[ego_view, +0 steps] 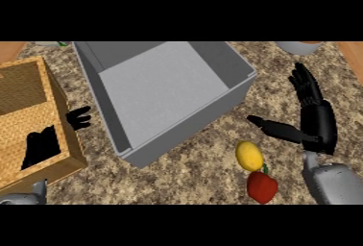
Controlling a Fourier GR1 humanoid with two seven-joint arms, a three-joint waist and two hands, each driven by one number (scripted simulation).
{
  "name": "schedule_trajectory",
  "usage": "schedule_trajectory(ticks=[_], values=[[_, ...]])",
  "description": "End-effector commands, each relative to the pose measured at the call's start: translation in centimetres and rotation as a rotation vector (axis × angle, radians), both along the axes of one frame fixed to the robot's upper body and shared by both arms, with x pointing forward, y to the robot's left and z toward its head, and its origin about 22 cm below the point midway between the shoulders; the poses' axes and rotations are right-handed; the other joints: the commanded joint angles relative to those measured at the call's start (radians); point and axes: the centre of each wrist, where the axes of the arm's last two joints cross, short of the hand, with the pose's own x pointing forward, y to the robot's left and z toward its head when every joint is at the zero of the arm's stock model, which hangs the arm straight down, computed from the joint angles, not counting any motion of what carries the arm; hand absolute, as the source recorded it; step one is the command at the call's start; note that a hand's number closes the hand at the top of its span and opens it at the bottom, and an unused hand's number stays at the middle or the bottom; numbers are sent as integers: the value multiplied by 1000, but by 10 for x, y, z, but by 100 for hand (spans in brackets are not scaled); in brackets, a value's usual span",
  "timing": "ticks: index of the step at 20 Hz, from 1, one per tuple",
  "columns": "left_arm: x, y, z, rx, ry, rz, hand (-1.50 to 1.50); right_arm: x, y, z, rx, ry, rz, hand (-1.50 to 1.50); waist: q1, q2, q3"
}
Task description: Pick the lemon from the cutting board and place it in the cardboard box
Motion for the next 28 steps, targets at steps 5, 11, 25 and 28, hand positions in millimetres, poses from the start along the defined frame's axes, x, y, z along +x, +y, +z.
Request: schedule_trajectory(ticks=[5,11,25,28], values=[[-22,4,-13,40,-50,53,0,-19,-24,8,-333,103,91,-150,-10,-4,-1],[-3,-13,2,31,-57,58,0,-25,-39,36,-712,333,218,-150,-16,-5,-3],[-15,-11,-1,62,-81,47,0,-46,22,74,-955,741,409,-150,-10,-1,1],[5,-23,-17,35,-59,44,0,-38,61,53,-967,747,386,-150,-8,2,1]])
